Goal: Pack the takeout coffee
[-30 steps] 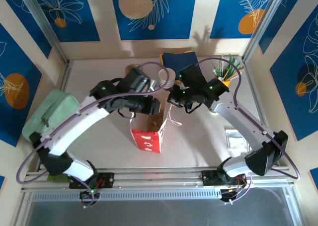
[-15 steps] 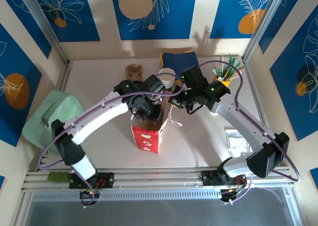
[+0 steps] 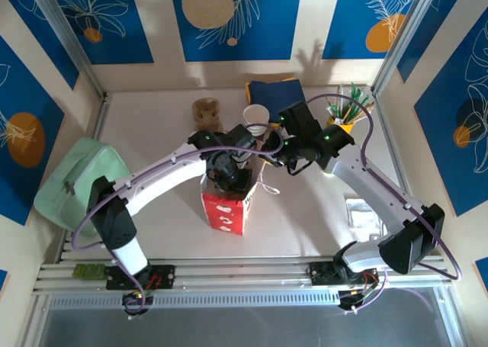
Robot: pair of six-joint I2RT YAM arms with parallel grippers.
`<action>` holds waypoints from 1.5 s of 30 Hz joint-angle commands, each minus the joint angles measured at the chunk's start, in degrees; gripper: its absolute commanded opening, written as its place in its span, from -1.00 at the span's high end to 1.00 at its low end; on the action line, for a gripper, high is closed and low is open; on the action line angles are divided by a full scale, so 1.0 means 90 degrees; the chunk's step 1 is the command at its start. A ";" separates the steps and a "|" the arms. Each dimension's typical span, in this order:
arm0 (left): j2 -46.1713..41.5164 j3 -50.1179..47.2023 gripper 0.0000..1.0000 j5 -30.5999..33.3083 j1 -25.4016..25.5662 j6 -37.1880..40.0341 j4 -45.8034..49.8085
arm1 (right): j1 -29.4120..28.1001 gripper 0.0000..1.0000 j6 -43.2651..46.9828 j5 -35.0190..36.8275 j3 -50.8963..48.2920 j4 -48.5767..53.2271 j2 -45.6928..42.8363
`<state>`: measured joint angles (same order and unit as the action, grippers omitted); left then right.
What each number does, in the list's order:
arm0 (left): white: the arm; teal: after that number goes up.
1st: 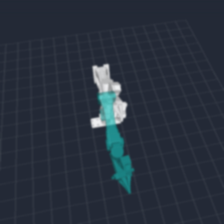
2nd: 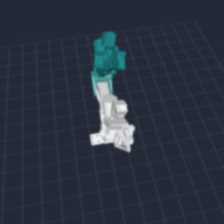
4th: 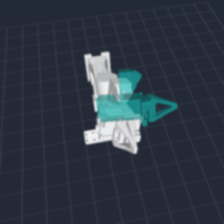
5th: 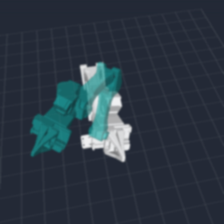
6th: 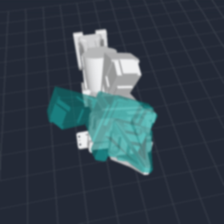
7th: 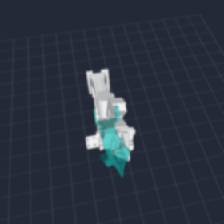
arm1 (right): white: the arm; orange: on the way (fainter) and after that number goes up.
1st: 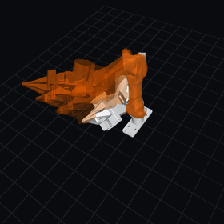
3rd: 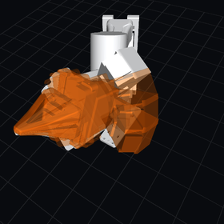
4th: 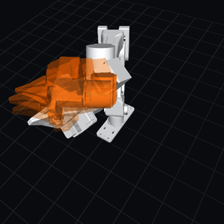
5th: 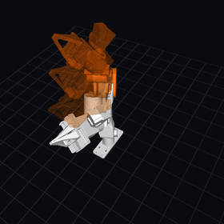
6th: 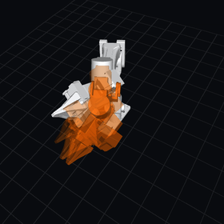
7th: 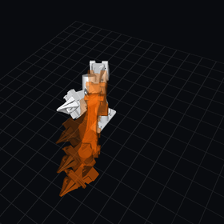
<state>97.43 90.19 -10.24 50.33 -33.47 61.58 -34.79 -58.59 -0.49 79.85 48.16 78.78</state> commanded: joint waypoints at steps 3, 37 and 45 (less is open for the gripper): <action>0.0140 -0.0264 0.73 -0.0247 -0.0199 0.0113 -0.0290 | 0.0036 1.00 -0.0052 -0.0199 -0.0094 0.0088 -0.0084; 0.0801 -0.1016 0.82 -0.0669 -0.0337 0.0256 -0.0846 | 0.0037 1.00 0.0034 -0.0119 0.0048 0.0233 -0.0141; 0.0225 -0.1238 0.85 -0.0757 -0.0325 0.0287 -0.1044 | -0.0009 1.00 0.0133 -0.0021 0.0224 0.0420 -0.0052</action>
<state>101.95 80.86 -15.11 47.86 -31.11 51.86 -34.54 -58.28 -1.30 79.96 49.17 78.76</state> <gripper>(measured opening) 0.078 0.059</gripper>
